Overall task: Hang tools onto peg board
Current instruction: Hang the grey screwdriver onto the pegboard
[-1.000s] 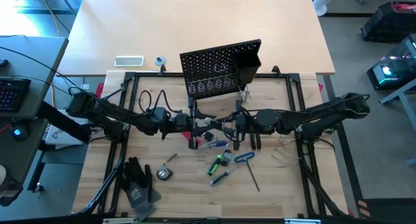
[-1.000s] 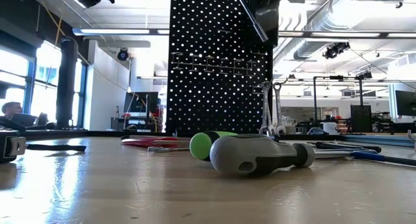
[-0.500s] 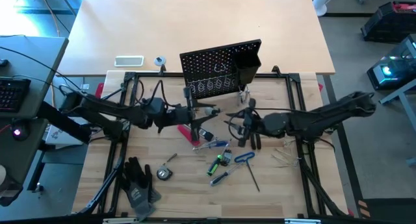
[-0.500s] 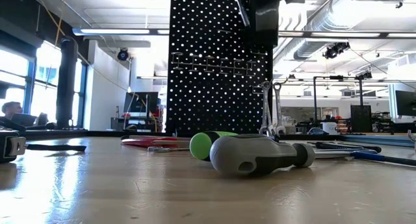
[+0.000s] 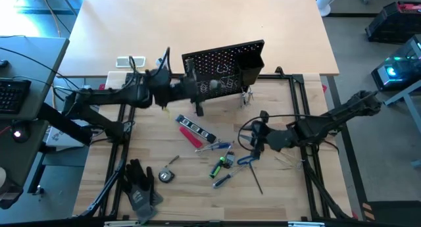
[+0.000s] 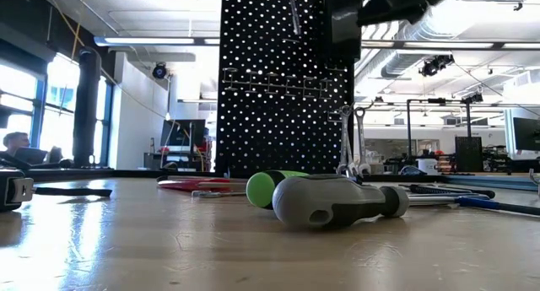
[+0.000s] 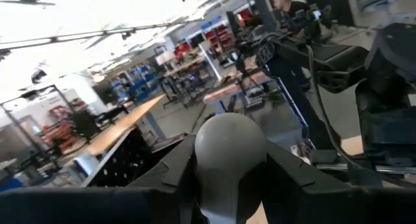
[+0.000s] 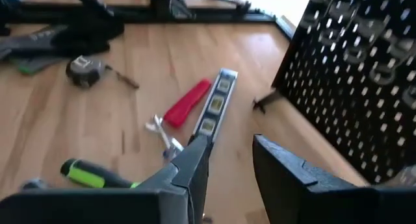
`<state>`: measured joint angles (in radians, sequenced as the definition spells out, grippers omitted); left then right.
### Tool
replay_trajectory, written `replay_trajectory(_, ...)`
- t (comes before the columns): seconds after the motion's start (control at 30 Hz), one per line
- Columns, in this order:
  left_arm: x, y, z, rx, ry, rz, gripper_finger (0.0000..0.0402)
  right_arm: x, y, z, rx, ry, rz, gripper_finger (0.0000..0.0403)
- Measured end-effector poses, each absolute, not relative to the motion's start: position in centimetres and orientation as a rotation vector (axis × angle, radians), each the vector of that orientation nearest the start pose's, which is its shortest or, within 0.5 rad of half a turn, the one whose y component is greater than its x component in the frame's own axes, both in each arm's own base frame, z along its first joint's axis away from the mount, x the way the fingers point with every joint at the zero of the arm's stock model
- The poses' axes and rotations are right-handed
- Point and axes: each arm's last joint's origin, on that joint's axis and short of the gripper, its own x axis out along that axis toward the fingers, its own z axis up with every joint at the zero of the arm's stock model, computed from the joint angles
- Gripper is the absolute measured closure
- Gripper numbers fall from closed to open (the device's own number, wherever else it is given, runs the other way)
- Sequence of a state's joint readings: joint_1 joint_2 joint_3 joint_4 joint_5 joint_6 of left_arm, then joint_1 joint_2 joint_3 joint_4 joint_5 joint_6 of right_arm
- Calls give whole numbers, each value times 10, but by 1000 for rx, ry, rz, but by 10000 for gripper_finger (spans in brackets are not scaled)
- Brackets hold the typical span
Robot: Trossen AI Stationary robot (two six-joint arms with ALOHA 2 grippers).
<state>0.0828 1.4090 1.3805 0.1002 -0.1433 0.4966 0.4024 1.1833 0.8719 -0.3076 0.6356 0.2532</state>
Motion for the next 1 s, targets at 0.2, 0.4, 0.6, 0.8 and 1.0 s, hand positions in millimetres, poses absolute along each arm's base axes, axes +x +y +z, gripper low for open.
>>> replay_trajectory(0.2,319,57,431,447,45,184,288,228,88,274,-35,529,-275,288)
replay_trajectory(0.4,336,71,418,438,118,150,288,227,90,274,-38,529,-269,288)
replay_trajectory(0.6,348,73,411,470,157,135,288,227,90,274,-38,530,-270,288)
replay_trajectory(0.8,353,78,409,486,193,145,288,227,90,272,-44,539,-272,288)
replay_trajectory(1.0,352,87,406,480,220,163,288,227,90,271,-48,543,-273,288)
